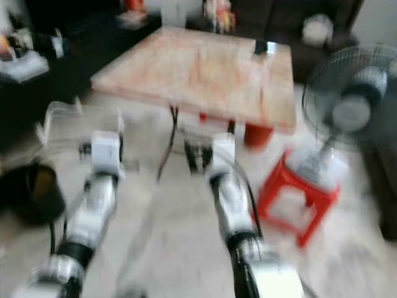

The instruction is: Picking trash to rubbish bin

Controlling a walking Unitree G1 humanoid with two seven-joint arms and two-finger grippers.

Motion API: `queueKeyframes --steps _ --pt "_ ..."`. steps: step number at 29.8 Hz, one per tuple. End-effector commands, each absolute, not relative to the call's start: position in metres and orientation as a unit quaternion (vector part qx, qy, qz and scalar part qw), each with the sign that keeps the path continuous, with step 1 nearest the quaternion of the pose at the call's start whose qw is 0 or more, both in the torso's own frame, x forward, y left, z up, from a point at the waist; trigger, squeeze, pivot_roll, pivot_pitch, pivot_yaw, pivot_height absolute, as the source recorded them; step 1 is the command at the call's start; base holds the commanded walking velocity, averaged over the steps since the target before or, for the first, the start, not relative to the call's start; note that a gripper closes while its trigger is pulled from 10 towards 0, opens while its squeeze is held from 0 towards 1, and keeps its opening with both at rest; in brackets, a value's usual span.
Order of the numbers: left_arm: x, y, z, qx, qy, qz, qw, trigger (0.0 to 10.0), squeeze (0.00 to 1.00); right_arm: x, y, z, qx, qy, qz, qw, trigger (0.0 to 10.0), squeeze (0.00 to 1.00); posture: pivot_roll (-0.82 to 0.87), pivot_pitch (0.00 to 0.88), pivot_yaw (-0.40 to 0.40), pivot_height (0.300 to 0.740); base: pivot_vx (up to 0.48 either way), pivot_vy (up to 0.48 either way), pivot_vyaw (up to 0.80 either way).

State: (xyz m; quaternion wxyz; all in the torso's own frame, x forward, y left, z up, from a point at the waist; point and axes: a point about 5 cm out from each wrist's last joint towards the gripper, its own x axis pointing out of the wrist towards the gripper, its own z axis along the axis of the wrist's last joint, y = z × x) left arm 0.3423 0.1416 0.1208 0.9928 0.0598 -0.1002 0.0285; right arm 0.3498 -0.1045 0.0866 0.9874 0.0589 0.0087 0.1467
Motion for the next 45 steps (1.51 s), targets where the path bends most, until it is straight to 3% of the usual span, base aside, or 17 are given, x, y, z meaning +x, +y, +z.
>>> queueKeyframes --steps 1,6,15,18,26,29,33,38,42,43,45 --pt "0.343 0.145 0.114 0.044 -0.076 0.024 0.996 10.0 0.00 0.349 -0.106 0.082 0.053 0.024 0.145 0.988 10.0 0.00 0.06 0.000 -0.091 0.740 0.000 0.000 0.00" --pt "0.323 0.170 0.072 -0.025 0.009 0.043 0.999 10.0 0.00 0.325 -0.123 0.038 0.039 0.123 0.121 0.984 10.0 0.00 0.06 0.000 -0.090 0.740 0.000 0.000 0.00" --pt "0.274 0.195 0.011 -0.011 0.116 0.052 0.992 10.0 0.00 0.272 -0.153 -0.024 0.014 0.270 0.076 0.960 10.0 0.00 0.07 0.000 -0.086 0.740 0.000 0.000 0.00" --pt "0.270 0.197 0.008 -0.017 0.124 0.053 0.991 10.0 0.00 0.269 -0.155 -0.026 0.016 0.277 0.071 0.958 10.0 0.00 0.07 0.000 -0.086 0.740 0.000 0.000 0.00" --pt "0.221 0.217 -0.028 -0.041 0.186 0.089 0.978 10.0 0.00 0.224 -0.166 -0.061 0.000 0.372 0.061 0.926 10.0 0.00 0.07 0.000 -0.086 0.740 0.000 0.000 0.00" --pt "0.184 0.233 -0.053 -0.036 0.255 0.136 0.957 10.0 0.00 0.200 -0.174 -0.075 -0.009 0.417 0.044 0.908 10.0 0.00 0.07 0.000 -0.087 0.740 0.000 0.000 0.00" --pt "0.161 0.237 -0.066 -0.035 0.293 0.152 0.943 10.0 0.00 0.193 -0.176 -0.078 -0.007 0.427 0.041 0.903 10.0 0.00 0.08 0.000 -0.086 0.740 0.000 0.000 0.00" --pt "0.104 0.237 -0.097 -0.042 0.442 0.176 0.878 10.0 0.00 0.191 -0.177 -0.079 -0.004 0.431 0.034 0.902 10.0 0.00 0.08 0.000 -0.084 0.740 0.000 0.000 0.00" --pt "0.090 0.231 -0.105 -0.039 0.489 0.158 0.857 10.0 0.00 0.193 -0.177 -0.079 -0.004 0.431 0.035 0.902 10.0 0.00 0.07 0.000 -0.084 0.740 0.000 0.000 0.00" --pt "0.083 0.226 -0.109 -0.017 0.525 0.136 0.840 10.0 0.00 0.195 -0.176 -0.078 -0.003 0.430 0.037 0.902 10.0 0.00 0.07 0.000 -0.085 0.740 0.000 0.000 0.00" --pt "0.086 0.221 -0.110 -0.023 0.525 0.120 0.842 10.0 0.00 0.197 -0.174 -0.077 -0.007 0.430 0.044 0.902 10.0 0.00 0.07 0.000 -0.086 0.740 0.000 0.000 0.00"
